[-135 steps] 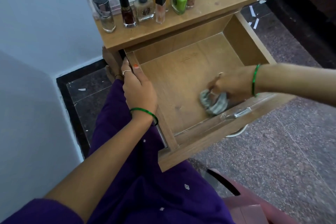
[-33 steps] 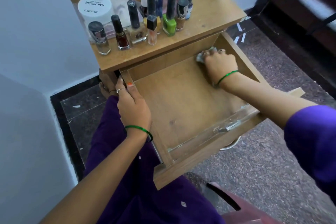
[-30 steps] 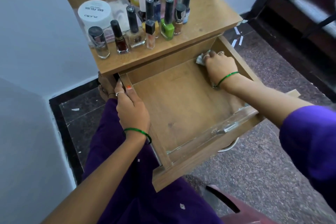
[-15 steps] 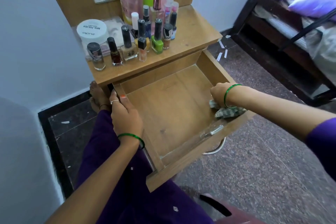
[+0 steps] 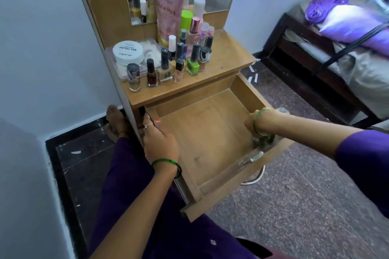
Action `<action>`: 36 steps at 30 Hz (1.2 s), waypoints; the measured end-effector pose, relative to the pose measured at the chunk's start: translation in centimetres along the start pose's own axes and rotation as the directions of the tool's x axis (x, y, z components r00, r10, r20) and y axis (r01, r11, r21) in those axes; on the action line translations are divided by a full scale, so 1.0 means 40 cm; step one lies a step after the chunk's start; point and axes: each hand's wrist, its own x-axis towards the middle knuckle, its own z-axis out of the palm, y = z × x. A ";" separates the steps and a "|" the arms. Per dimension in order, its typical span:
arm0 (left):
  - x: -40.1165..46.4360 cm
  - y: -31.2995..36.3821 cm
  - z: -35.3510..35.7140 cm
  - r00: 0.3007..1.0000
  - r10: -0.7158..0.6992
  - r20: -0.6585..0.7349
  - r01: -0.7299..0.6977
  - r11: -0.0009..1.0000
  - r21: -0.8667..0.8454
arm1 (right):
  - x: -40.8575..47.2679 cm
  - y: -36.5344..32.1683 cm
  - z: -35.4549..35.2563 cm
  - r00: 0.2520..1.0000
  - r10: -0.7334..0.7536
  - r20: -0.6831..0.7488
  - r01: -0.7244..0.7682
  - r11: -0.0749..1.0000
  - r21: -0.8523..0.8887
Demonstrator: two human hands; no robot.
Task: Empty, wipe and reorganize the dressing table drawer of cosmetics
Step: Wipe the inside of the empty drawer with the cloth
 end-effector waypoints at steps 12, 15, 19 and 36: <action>0.004 -0.004 0.005 1.000 0.012 -0.012 -0.012 0.999 -0.039 | -0.050 0.130 -0.084 0.975 0.059 -0.215 -0.049 0.998 0.050; 0.006 -0.005 0.005 1.000 0.010 -0.006 -0.010 0.999 -0.049 | -0.040 0.050 -0.052 0.941 -0.141 -0.308 0.185 0.975 0.121; 0.004 -0.003 0.004 1.000 -0.004 0.003 0.004 0.999 -0.042 | -0.007 0.005 0.017 0.973 -0.185 -0.139 0.203 0.970 0.132; 0.001 -0.002 0.004 1.000 0.003 -0.004 -0.004 0.999 -0.051 | 0.030 0.037 0.062 0.996 -0.039 -0.083 0.044 0.998 0.054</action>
